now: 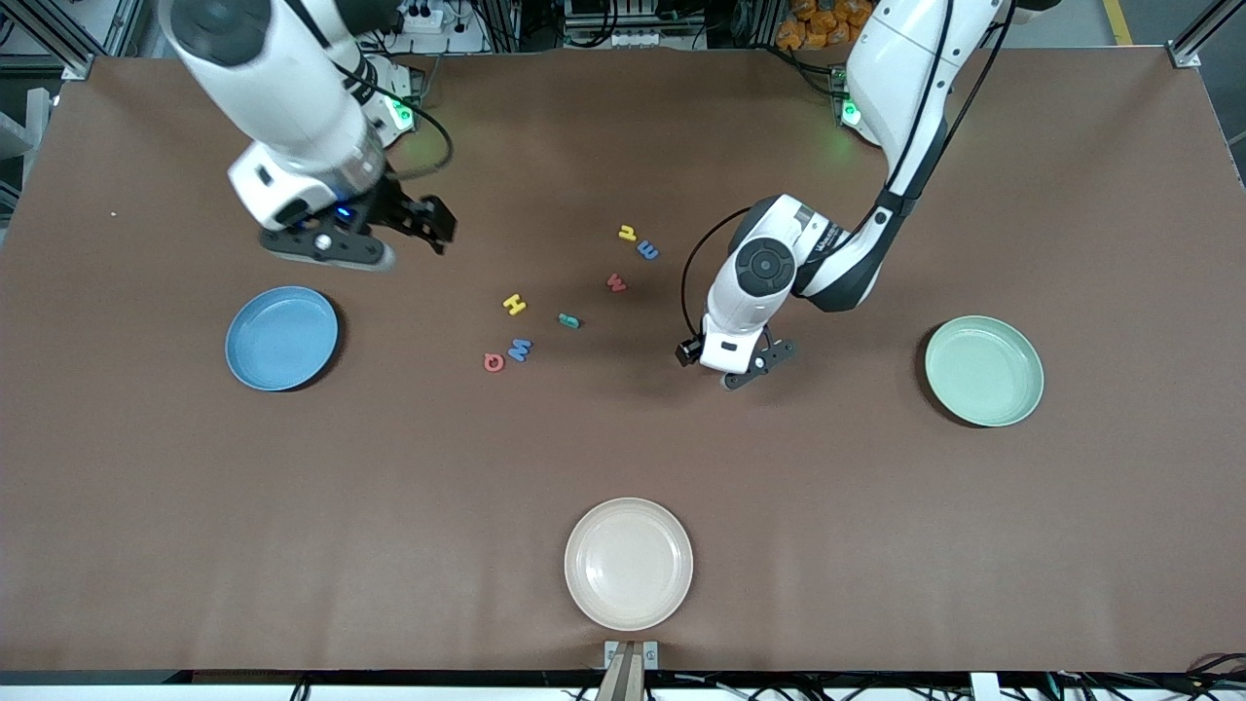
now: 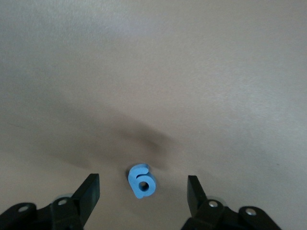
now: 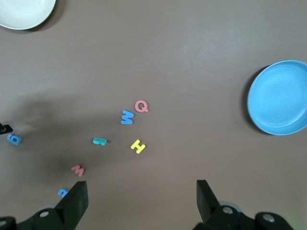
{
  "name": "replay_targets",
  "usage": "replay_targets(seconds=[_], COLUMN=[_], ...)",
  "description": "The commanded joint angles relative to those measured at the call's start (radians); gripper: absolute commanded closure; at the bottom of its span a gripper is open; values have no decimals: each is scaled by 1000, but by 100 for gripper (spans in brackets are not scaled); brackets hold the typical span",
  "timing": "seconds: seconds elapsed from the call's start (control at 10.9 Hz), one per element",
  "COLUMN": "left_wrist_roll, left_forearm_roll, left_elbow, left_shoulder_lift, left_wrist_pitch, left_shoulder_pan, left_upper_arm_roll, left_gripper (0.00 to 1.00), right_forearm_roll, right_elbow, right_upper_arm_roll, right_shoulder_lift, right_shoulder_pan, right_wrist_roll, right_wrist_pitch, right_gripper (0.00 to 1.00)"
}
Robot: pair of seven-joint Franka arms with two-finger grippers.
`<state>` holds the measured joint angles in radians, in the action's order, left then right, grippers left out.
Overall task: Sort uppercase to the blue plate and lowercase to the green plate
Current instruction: 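Grasp the blue 6 with the left gripper while the right gripper reaches the teal R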
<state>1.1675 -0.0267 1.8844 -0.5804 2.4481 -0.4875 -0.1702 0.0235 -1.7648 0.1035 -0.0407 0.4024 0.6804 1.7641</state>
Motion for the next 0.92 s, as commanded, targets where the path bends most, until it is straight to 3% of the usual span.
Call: replay_targets(seconds=[0.0,0.28,0.83], left_wrist_roll=[69,118,225], left_forearm_roll=[28,33,34], left_elbow=[-18,-18,-21], left_shoulder_lift=[-15,-19,-41], left_wrist_pitch=[-4,-4,-4], left_shoulder_pan=[-8,-13,-17], left_upper_arm_roll=[11,11,11], left_gripper=[21,25,32], right_forearm_roll=[7,6,-20], right_elbow=[-89,-201,-205], right_upper_arm_roll=[-5,-5,-5], right_shoulder_lift=[-10,-68,-276], right_shoulder_pan=[35,96,161], right_wrist_roll=[71,171,273], right_wrist_pitch=[137,389,625], right_gripper=[0,0,0])
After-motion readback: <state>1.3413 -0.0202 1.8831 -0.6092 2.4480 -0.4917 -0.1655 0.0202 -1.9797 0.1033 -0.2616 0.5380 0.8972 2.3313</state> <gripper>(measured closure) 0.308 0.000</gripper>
